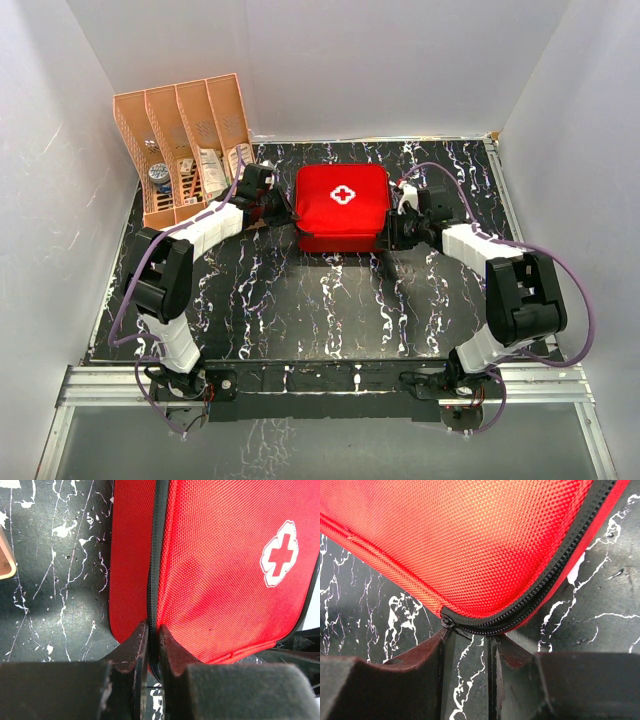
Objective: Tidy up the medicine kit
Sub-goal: Zip the medicine box at the center of the board.
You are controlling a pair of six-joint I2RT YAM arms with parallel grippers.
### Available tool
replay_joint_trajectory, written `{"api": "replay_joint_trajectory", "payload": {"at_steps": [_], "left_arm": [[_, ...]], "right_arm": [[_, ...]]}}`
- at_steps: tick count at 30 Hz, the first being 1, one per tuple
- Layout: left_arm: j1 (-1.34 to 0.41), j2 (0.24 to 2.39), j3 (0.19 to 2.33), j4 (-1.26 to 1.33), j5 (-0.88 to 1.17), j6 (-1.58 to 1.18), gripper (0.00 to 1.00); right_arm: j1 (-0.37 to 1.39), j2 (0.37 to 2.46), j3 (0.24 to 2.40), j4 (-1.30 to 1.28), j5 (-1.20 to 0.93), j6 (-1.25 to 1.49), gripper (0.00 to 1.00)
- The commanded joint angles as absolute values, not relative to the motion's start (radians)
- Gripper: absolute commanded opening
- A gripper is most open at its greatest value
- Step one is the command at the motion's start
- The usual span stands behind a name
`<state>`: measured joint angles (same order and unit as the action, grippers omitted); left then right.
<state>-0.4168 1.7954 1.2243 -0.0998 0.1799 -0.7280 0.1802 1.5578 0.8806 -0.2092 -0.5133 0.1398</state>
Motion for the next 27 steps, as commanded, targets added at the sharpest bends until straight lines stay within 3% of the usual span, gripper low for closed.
{"api": "replay_joint_trajectory", "payload": {"at_steps": [1, 7, 15, 27], "left_arm": [[-0.431, 1.758, 1.206, -0.118, 0.291, -0.707, 0.0], [-0.431, 1.768, 1.206, -0.109, 0.321, -0.691, 0.0], [-0.431, 1.778, 1.21, -0.103, 0.34, -0.688, 0.0], [-0.423, 1.792, 1.267, -0.143, 0.309, -0.511, 0.0]], "right_arm": [[0.173, 1.593, 0.933, -0.141, -0.596, 0.112, 0.27], [0.169, 1.62, 0.965, -0.187, -0.666, 0.052, 0.24], [0.157, 1.615, 0.967, -0.221, -0.677, 0.022, 0.0], [0.143, 1.552, 0.956, -0.33, -0.701, -0.016, 0.0]]}}
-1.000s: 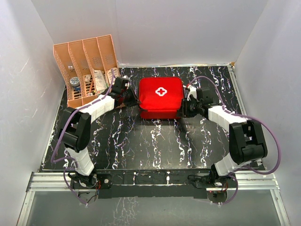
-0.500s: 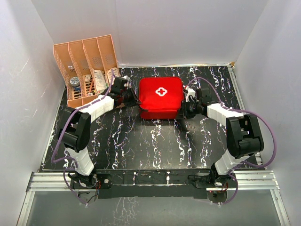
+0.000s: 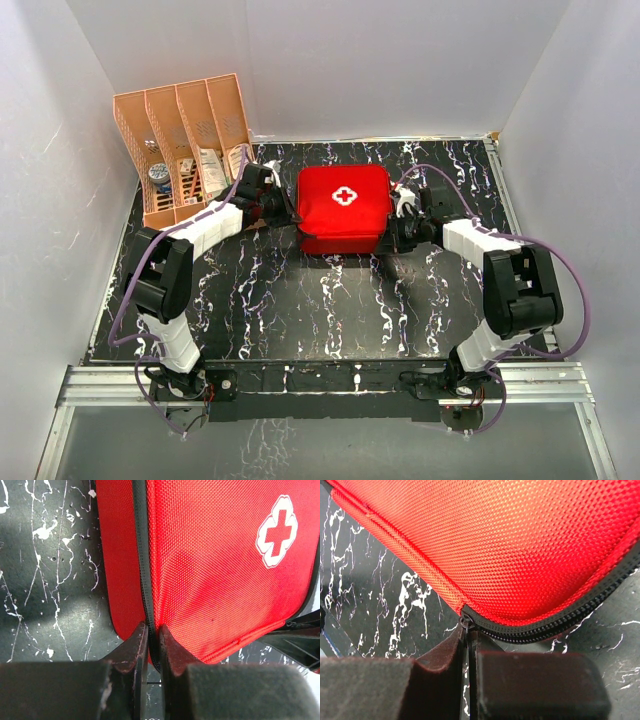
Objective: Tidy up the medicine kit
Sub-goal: Zip the medicine box at the center of the board.
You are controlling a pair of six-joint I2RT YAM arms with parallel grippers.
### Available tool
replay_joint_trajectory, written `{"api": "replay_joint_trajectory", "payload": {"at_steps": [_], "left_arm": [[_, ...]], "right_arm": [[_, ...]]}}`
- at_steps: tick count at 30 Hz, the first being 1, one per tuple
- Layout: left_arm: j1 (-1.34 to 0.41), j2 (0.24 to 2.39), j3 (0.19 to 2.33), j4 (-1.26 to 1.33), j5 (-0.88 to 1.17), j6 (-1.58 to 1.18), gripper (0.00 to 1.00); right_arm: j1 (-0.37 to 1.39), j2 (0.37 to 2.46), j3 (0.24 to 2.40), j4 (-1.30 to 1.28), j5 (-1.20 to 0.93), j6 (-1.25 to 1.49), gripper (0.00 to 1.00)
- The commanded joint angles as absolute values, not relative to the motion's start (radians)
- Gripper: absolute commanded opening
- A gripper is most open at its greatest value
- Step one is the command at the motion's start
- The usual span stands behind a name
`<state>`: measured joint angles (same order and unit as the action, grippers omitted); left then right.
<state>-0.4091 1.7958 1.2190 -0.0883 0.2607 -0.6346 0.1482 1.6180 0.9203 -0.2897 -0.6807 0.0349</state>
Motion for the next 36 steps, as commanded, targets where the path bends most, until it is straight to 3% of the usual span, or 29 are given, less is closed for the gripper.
{"api": "replay_joint_trajectory", "payload": {"at_steps": [1, 23, 36], "left_arm": [[-0.415, 1.797, 1.275, -0.146, 0.307, -0.484, 0.0], [-0.301, 1.84, 1.353, -0.291, 0.51, 0.008, 0.0], [-0.268, 1.89, 1.48, -0.728, 0.83, 0.474, 0.0]], "right_arm": [[0.14, 1.543, 0.953, -0.347, -0.691, -0.027, 0.0], [0.059, 1.46, 0.875, -0.36, -0.623, -0.029, 0.0], [0.011, 1.442, 0.884, -0.359, -0.434, -0.015, 0.0]]}}
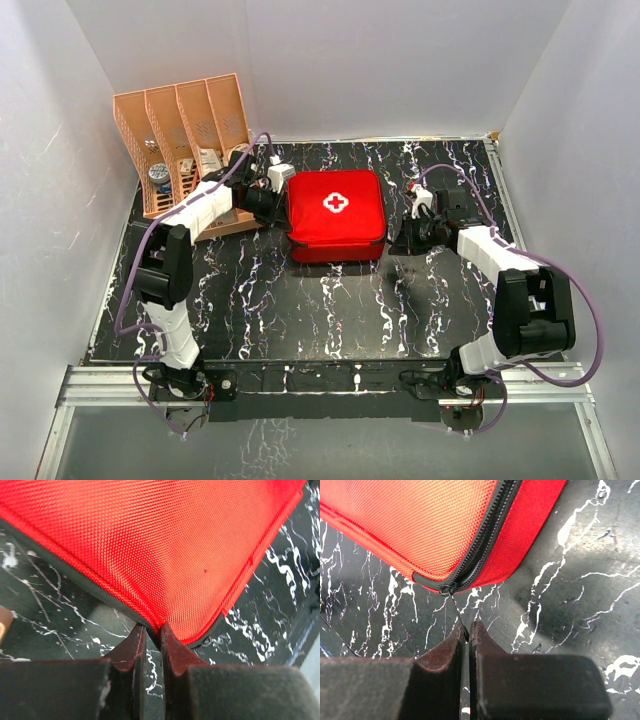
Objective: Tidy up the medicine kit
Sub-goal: Zip the medicine box at the center of the board.
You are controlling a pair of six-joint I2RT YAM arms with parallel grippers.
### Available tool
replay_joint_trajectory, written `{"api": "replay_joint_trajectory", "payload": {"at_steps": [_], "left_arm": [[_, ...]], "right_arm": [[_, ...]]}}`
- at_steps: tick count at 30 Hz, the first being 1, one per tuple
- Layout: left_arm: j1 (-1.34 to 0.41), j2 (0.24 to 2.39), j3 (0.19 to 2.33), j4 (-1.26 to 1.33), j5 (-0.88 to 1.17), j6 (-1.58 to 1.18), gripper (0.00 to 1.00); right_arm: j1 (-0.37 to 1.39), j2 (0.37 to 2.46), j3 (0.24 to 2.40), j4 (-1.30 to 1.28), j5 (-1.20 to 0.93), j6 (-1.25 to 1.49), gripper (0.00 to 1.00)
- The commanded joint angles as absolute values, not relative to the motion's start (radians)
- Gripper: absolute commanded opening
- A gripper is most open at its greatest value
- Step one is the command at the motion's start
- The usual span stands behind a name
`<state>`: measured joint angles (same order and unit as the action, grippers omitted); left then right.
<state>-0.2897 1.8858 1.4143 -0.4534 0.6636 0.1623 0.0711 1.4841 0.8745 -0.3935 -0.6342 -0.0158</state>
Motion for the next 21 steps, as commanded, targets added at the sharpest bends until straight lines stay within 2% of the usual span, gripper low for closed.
{"api": "replay_joint_trajectory", "payload": {"at_steps": [1, 6, 15, 21], "left_arm": [[-0.265, 1.903, 1.498, -0.793, 0.845, 0.53, 0.0], [-0.249, 1.948, 1.557, -0.989, 0.885, 0.727, 0.0], [-0.237, 1.979, 1.545, -0.718, 0.777, 0.615, 0.0], [-0.232, 2.087, 1.703, -0.766, 0.763, 0.639, 0.0]], "right_arm": [[0.007, 1.437, 0.884, -0.354, -0.424, -0.01, 0.0], [-0.02, 1.426, 0.888, -0.33, -0.407, 0.004, 0.0], [-0.022, 1.392, 0.898, -0.348, -0.409, 0.007, 0.0], [-0.023, 1.367, 0.889, -0.355, -0.421, 0.008, 0.0]]}}
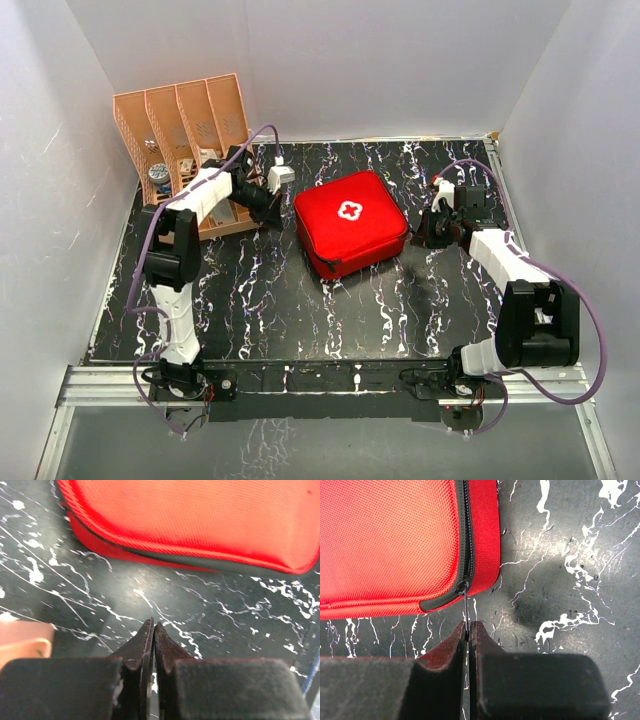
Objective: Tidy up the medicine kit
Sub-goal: Zip the medicine box at the center of the board.
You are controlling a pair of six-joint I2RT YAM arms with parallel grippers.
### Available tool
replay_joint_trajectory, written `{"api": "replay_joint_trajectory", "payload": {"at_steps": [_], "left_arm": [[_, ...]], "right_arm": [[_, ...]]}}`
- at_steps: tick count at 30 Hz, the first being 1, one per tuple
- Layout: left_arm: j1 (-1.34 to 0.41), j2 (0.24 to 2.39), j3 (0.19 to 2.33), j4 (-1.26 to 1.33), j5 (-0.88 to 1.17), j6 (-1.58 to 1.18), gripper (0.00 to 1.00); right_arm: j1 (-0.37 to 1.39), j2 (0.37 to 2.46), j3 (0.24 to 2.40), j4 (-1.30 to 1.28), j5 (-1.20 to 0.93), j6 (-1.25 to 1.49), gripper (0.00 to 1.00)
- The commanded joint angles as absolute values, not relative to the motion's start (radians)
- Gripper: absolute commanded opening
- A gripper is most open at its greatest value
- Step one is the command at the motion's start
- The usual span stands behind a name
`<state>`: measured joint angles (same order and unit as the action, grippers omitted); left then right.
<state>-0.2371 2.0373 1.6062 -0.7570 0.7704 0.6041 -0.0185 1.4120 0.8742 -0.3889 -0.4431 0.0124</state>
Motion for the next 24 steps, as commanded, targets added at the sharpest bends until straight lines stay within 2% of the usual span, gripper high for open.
{"api": "replay_joint_trajectory", "payload": {"at_steps": [1, 6, 8, 11, 16, 21, 24], "left_arm": [[-0.231, 2.094, 1.718, -0.76, 0.761, 0.616, 0.0], [-0.232, 2.058, 1.756, -0.672, 0.763, 0.472, 0.02], [-0.249, 2.012, 1.749, -0.633, 0.766, 0.431, 0.19], [-0.295, 1.923, 1.72, -0.598, 0.751, 0.423, 0.38], [-0.464, 1.78, 1.603, -0.591, 0.627, 0.59, 0.53], [-0.676, 1.623, 1.325, -0.354, 0.383, 0.725, 0.65], [-0.769, 1.619, 1.257, -0.259, 0.246, 0.739, 0.71]], "right_arm": [[-0.023, 1.364, 0.892, -0.357, -0.428, 0.011, 0.0], [-0.023, 1.338, 0.882, -0.367, -0.446, 0.02, 0.0], [-0.023, 1.329, 0.875, -0.373, -0.451, 0.024, 0.0], [-0.023, 1.319, 0.867, -0.374, -0.454, 0.026, 0.0], [-0.023, 1.323, 0.867, -0.365, -0.455, 0.04, 0.0], [-0.023, 1.33, 0.881, -0.365, -0.457, 0.048, 0.0], [-0.023, 1.327, 0.888, -0.369, -0.466, 0.057, 0.0]]}}
